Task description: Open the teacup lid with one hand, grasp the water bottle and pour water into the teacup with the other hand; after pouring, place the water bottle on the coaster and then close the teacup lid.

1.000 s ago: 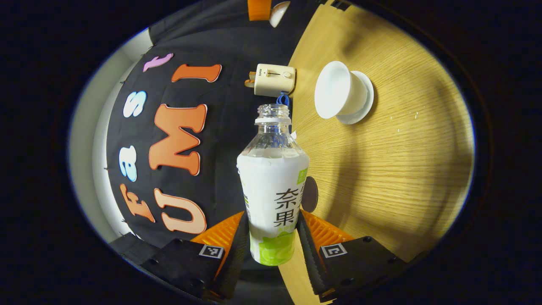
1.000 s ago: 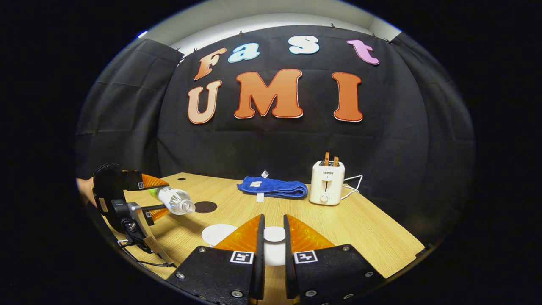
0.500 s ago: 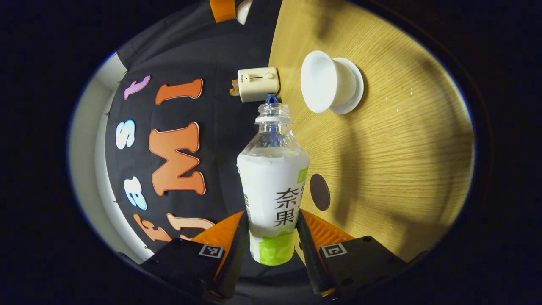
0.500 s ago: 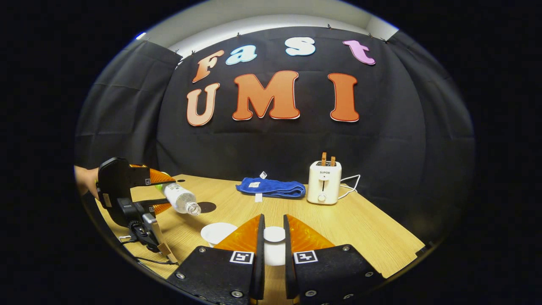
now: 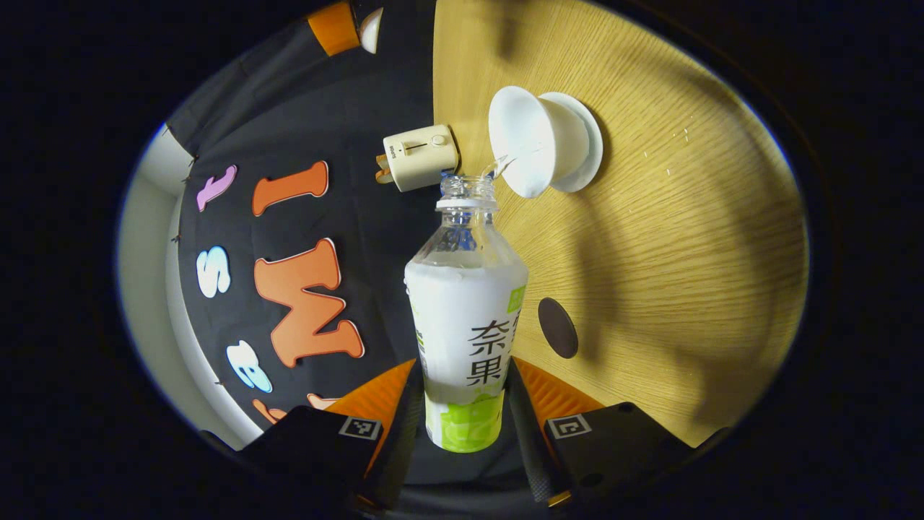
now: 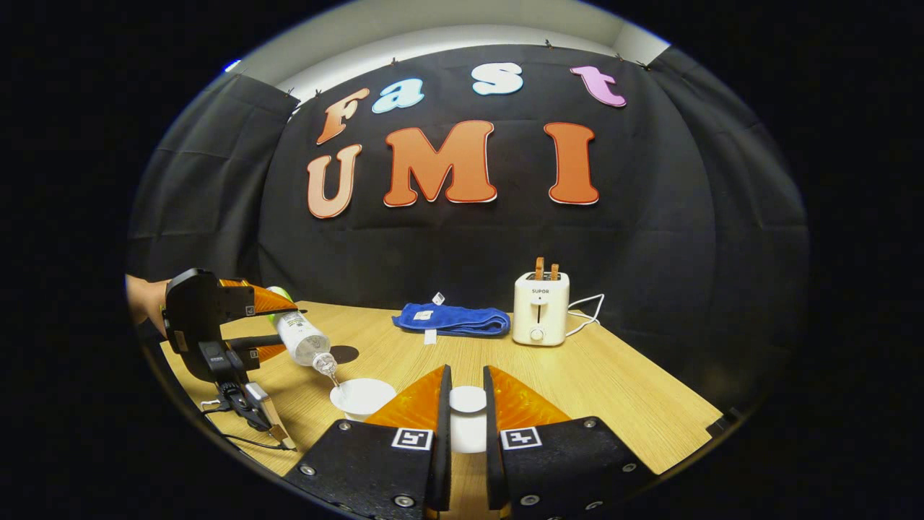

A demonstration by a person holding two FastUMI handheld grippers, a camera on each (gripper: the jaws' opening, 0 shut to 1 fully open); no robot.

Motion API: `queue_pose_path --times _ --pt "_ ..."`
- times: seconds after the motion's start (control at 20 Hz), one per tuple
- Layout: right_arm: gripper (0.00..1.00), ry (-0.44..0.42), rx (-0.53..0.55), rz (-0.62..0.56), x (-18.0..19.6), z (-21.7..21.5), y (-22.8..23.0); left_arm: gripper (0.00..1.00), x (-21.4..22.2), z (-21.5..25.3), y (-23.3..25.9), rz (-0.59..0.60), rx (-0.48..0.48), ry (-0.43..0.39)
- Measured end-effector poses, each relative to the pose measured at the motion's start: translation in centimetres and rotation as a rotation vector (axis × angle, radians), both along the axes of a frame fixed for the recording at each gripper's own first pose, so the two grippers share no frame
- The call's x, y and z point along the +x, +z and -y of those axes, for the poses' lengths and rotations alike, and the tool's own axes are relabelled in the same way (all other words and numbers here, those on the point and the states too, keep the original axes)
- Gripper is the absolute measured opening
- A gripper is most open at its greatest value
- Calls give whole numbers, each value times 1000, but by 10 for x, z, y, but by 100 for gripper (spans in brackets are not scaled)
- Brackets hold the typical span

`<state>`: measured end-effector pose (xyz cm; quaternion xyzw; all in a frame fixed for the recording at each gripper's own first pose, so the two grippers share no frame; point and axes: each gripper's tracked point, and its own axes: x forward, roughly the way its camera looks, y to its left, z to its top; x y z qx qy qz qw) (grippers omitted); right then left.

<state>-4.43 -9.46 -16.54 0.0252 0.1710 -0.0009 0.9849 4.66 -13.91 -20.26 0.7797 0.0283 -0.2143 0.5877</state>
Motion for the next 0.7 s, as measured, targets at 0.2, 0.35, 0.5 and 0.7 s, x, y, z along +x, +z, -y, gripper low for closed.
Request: queue_pose_path --times 0.2,0.35,0.5,0.7 --pt "20 -3 -1 1 0 0 1 67 3 -1 4 15 23 -9" --pt "20 -15 6 5 2 2 2 67 5 -1 8 24 34 -13" --pt "20 -14 12 1 2 0 -1 67 5 -2 9 29 52 -16" --pt "20 -13 16 5 1 0 0 69 10 5 16 52 82 -46"
